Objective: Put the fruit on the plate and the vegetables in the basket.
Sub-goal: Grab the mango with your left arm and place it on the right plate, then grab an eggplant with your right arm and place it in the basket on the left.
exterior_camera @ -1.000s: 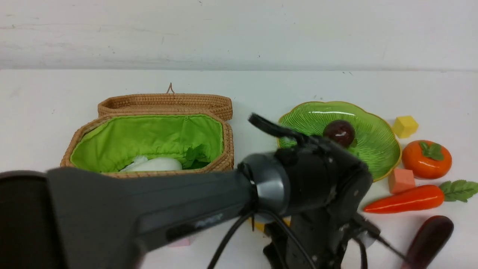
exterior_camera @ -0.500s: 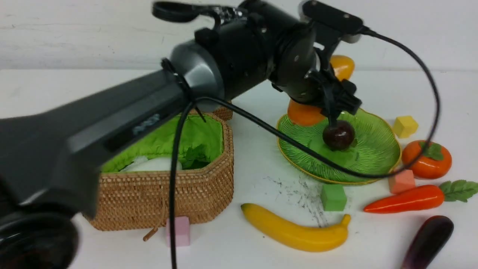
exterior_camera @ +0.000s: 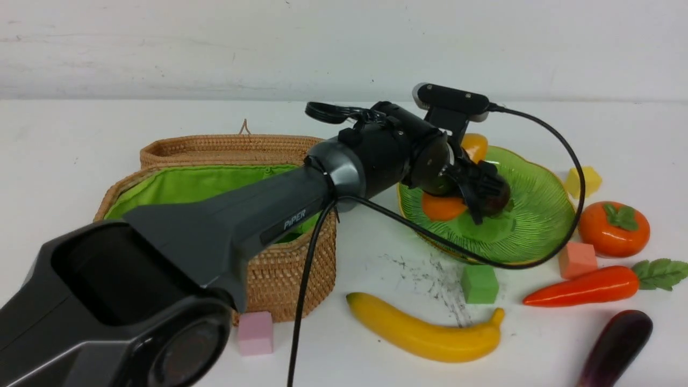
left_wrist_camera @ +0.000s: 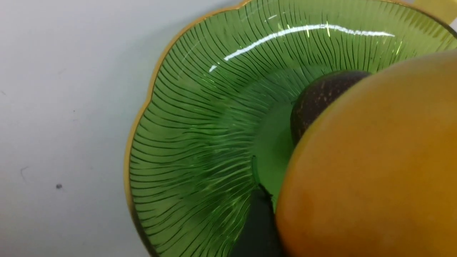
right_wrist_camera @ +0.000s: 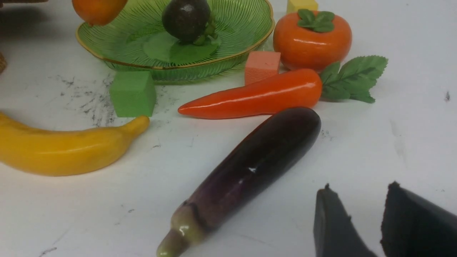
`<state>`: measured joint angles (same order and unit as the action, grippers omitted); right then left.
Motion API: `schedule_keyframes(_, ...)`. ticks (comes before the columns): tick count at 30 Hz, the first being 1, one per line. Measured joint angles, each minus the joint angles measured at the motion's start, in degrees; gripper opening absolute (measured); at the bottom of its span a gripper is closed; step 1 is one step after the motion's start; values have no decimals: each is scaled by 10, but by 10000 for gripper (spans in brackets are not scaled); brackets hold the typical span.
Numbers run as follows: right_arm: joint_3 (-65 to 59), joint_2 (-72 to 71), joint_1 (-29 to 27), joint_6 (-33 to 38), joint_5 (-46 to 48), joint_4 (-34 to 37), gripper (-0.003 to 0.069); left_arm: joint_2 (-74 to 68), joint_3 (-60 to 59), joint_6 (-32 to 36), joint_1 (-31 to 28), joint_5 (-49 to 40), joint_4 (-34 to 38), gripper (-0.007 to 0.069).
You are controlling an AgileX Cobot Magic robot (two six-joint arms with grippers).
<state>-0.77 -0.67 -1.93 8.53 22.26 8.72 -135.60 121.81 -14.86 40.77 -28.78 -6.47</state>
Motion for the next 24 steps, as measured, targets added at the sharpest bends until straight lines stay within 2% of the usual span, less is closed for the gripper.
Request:
schedule_keyframes(4,0,0,0,0,0,0,238,0,1,-3,0,3,0,666)
schedule_keyframes(13,0,0,0,0,0,0,238,2,1,-1,0,-6,0,654)
schedule_keyframes(17,0,0,0,0,0,0,238,32,1,-1,0,-67,-13,575)
schedule_keyframes(22,0,0,0,0,0,0,238,145,2,15,0,-215,-49,324)
schedule_keyframes(24,0,0,0,0,0,0,238,194,5,34,0,-281,-60,158)
